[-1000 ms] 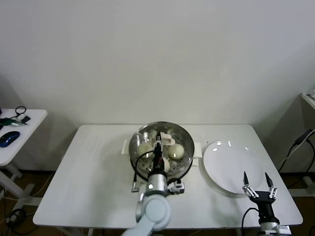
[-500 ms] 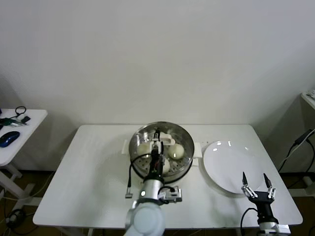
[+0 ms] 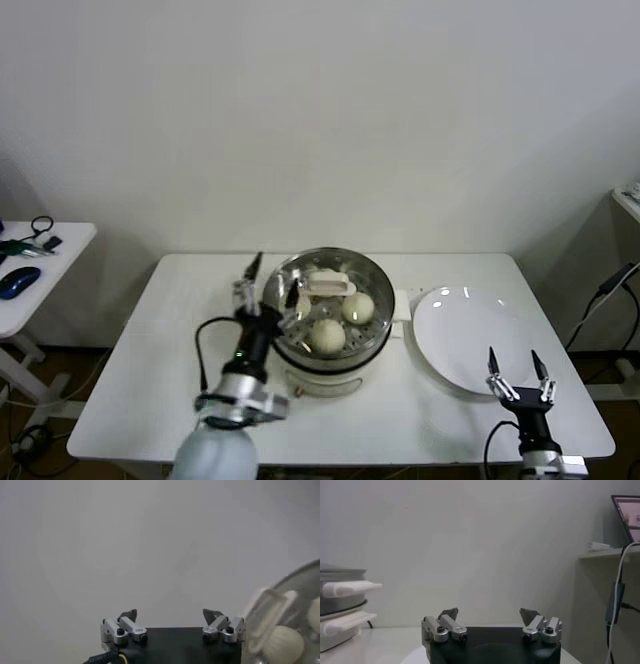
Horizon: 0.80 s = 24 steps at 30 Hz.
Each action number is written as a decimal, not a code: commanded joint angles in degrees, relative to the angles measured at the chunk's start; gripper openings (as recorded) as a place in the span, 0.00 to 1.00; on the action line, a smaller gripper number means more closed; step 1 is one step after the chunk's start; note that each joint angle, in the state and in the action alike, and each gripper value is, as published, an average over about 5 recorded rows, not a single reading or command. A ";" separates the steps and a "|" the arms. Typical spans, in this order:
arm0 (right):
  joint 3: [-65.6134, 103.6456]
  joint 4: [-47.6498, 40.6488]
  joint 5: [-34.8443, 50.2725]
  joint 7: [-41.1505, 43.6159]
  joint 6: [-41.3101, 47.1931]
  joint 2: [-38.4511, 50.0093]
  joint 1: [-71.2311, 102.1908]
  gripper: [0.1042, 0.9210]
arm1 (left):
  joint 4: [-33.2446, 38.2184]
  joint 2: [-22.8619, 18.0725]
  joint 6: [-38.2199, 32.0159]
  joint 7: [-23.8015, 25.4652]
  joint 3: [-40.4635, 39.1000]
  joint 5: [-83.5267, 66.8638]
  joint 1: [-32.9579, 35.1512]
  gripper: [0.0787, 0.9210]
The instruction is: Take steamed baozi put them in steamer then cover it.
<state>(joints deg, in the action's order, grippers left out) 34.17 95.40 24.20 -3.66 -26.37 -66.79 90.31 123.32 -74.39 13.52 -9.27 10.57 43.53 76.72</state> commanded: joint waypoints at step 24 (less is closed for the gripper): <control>-1.99 -1.55 -1.43 0.19 0.46 0.63 -1.63 0.88 | -24.64 2.79 -31.67 16.38 25.48 -62.18 14.02 0.88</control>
<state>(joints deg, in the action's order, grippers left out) 32.34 94.07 22.87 -3.56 -26.10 -66.20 88.79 105.97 -71.49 -12.64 4.00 35.57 -12.08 89.16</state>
